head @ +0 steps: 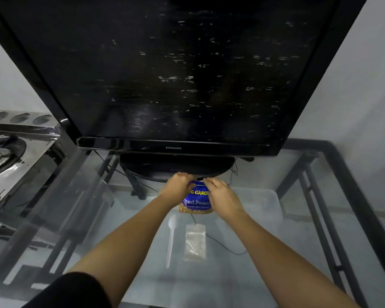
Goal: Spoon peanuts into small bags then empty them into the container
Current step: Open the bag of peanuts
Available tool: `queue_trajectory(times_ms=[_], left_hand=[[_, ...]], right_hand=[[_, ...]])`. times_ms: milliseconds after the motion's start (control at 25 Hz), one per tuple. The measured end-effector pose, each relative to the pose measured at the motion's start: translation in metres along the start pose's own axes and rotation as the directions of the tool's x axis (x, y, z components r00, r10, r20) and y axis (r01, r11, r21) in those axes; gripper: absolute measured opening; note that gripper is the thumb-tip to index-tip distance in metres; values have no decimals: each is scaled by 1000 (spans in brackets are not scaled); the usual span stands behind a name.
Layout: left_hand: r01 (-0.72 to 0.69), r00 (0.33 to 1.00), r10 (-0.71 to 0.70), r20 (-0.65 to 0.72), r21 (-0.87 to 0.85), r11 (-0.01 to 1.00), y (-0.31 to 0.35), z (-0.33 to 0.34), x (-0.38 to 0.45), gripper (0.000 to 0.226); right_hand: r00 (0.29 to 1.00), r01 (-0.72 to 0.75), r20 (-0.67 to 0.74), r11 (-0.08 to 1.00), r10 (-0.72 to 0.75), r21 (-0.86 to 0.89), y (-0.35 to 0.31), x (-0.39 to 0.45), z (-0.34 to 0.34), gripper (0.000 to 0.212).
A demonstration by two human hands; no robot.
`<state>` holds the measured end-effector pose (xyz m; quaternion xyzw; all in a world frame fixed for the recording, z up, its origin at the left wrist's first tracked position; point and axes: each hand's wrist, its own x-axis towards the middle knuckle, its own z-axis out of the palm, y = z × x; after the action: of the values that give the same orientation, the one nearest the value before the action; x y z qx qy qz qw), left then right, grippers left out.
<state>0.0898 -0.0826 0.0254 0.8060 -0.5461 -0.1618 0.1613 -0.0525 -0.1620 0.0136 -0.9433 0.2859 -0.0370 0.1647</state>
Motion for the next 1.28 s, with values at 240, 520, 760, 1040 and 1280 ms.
queue_trajectory(times_ms=[240, 520, 760, 1040, 1280], left_hand=[[-12, 995, 28, 94, -165, 986, -16, -8, 15, 23], [183, 953, -65, 296, -392, 902, -21, -25, 33, 18], [122, 932, -23, 362, -251, 960, -15, -26, 49, 13], [99, 965, -63, 255, -130, 987, -4, -10, 48, 13], [70, 983, -50, 177, -112, 991, -5, -10, 50, 15]], right_hand=[[989, 113, -93, 993, -116, -40, 12, 0, 10, 71], [992, 78, -97, 997, -78, -1, 14, 17, 15, 60], [983, 64, -174, 998, -60, 13, 10, 15, 15, 58], [985, 83, -155, 996, -78, 28, 17, 18, 13, 52], [957, 188, -224, 982, -185, -8, 9, 4, 9, 46]])
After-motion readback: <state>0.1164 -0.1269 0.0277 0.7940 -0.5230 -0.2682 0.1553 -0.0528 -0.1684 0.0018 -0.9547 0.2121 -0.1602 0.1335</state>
